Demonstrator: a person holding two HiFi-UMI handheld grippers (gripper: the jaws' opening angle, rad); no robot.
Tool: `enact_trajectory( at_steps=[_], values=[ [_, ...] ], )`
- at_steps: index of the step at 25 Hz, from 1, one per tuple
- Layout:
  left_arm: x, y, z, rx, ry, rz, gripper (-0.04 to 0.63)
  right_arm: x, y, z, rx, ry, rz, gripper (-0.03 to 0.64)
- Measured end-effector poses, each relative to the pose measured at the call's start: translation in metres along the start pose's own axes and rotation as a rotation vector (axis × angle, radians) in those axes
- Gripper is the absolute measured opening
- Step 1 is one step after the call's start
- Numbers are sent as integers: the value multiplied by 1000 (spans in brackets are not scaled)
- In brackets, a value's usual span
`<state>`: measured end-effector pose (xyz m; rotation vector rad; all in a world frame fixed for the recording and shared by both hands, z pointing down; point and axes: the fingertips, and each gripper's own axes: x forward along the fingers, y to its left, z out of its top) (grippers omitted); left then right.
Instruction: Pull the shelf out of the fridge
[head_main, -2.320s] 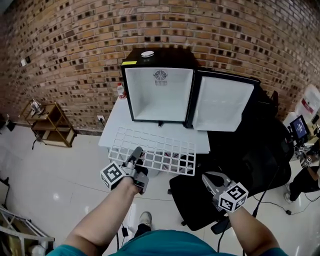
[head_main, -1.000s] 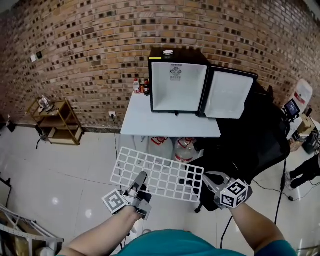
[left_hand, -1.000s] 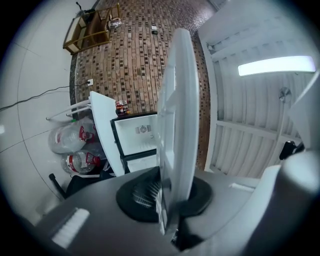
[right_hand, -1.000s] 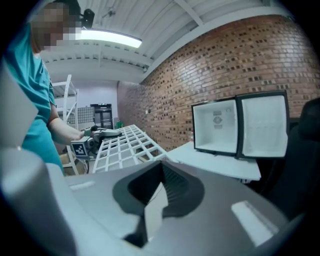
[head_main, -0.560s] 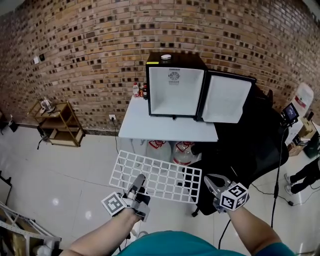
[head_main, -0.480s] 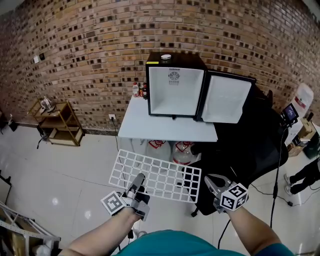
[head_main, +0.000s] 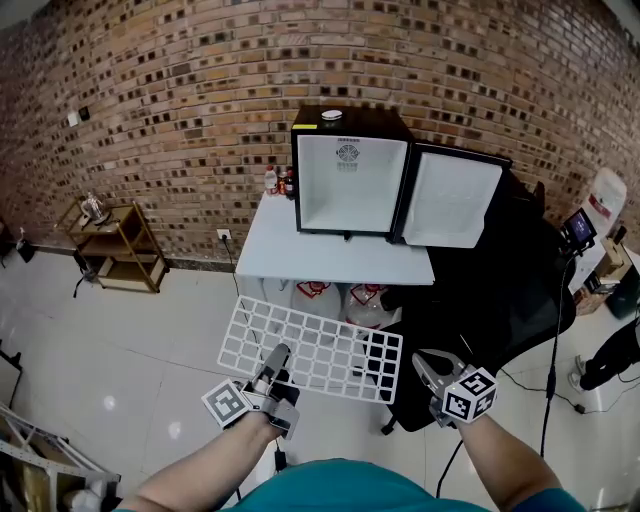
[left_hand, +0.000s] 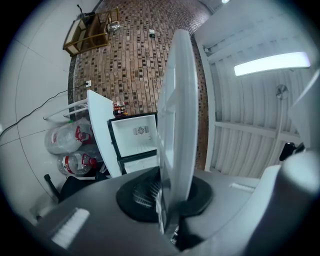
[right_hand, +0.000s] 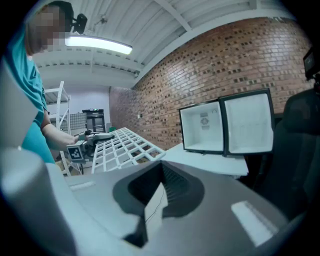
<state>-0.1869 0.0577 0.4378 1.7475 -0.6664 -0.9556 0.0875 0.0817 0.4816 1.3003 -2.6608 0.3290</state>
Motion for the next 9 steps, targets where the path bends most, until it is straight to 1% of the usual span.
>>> enact_trajectory(
  at_steps=[9],
  values=[
    [0, 1, 5, 1, -10, -2, 6, 2, -3, -2, -5, 4, -2, 3]
  ],
)
